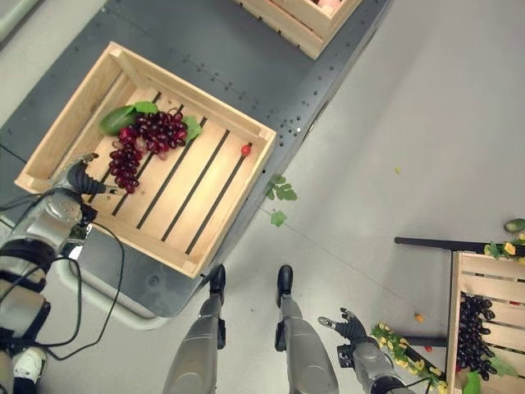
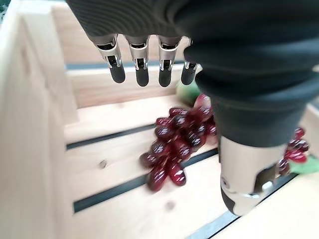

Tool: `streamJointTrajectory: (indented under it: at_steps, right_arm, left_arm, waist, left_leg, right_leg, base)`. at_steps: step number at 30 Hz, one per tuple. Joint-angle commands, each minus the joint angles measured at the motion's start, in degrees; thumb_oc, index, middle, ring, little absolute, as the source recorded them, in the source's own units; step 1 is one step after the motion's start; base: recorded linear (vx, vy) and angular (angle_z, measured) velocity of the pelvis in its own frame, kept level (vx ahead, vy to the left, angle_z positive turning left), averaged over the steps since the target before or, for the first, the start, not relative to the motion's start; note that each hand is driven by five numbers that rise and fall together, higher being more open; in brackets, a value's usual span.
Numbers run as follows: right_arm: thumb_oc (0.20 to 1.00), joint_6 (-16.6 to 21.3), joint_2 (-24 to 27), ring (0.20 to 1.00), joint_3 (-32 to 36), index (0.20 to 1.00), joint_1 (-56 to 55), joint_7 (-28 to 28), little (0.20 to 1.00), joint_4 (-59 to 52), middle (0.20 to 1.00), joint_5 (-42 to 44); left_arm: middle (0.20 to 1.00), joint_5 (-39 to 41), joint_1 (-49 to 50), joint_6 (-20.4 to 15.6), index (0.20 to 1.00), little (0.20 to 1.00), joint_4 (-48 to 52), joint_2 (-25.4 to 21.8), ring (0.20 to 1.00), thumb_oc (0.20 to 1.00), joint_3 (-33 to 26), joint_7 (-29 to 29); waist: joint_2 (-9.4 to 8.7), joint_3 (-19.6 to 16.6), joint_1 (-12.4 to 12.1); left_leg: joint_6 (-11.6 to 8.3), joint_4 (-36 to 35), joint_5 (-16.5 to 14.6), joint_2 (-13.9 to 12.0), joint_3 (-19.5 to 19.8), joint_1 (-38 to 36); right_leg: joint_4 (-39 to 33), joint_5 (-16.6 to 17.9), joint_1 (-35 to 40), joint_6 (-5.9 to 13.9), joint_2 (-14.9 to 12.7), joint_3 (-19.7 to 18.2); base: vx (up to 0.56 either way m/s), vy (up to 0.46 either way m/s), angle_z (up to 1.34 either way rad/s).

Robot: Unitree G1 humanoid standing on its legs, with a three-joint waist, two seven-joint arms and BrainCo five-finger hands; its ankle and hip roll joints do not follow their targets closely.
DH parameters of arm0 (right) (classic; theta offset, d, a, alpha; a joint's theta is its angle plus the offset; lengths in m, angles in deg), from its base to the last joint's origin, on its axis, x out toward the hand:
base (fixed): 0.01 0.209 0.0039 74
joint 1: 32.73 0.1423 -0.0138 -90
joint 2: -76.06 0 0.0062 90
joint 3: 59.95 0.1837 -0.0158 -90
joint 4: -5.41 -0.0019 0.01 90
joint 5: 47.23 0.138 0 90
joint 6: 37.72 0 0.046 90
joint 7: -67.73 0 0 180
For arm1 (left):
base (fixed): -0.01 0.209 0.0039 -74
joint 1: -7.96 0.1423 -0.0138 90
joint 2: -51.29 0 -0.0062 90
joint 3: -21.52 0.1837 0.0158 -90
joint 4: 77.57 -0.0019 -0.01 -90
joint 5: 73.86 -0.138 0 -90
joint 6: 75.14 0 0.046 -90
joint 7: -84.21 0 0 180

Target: Pick up the fruits from the basket on one side to the basket on the other side

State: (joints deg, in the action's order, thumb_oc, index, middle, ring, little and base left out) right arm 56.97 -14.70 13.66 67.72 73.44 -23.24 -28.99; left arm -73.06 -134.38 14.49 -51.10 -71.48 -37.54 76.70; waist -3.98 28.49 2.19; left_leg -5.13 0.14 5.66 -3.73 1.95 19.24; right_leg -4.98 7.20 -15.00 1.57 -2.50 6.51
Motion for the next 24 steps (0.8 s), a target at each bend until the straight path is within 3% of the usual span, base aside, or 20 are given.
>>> streamJointTrajectory:
  at_steps: [1, 13, 24]
  right_arm:
    - [1.000, 0.97, 1.24, 1.000, -0.90, 1.000, -2.22, 1.10, 1.000, -2.57, 1.000, 2.31]
    - [1.000, 1.18, 0.73, 1.000, -1.35, 1.000, -2.71, 1.88, 1.000, -4.33, 1.000, 2.87]
    - [1.000, 1.46, 0.86, 1.000, -1.33, 1.000, -3.60, 2.11, 1.000, -5.73, 1.000, 3.37]
  left_arm:
    - [1.000, 1.50, -5.83, 0.21, 1.000, 1.000, -4.01, -0.71, 1.000, 1.000, -0.40, -1.93]
    - [1.000, 9.42, -6.82, 1.23, 1.000, 1.000, -6.59, 0.87, 1.000, 1.000, -3.76, -2.25]
    - [1.000, 11.98, -11.16, 1.33, 1.000, 1.000, -7.42, 0.05, 1.000, 1.000, -2.38, -2.73]
  waist:
    - [-0.59, -1.06, 0.67]
    - [-1.43, -0.13, 0.92]
    - [-1.22, 0.63, 1.62]
  left_leg:
    - [2.97, 3.61, 0.69, 3.00, 0.06, 7.37]
    - [3.15, 4.11, 0.68, 3.67, 0.51, 10.03]
    - [3.09, 4.59, 0.83, 4.21, 0.86, 12.33]
  right_leg:
    - [3.45, 1.19, -5.23, 7.18, -4.16, -3.75]
    - [3.24, 1.60, -7.11, 7.26, -4.44, -3.93]
    - [3.35, 1.76, -8.78, 7.15, -4.59, -3.94]
  base:
    - [-0.01, 0.016, 0.04]
    - [0.00, 0.000, 0.00]
    - [0.00, 0.003, 0.02]
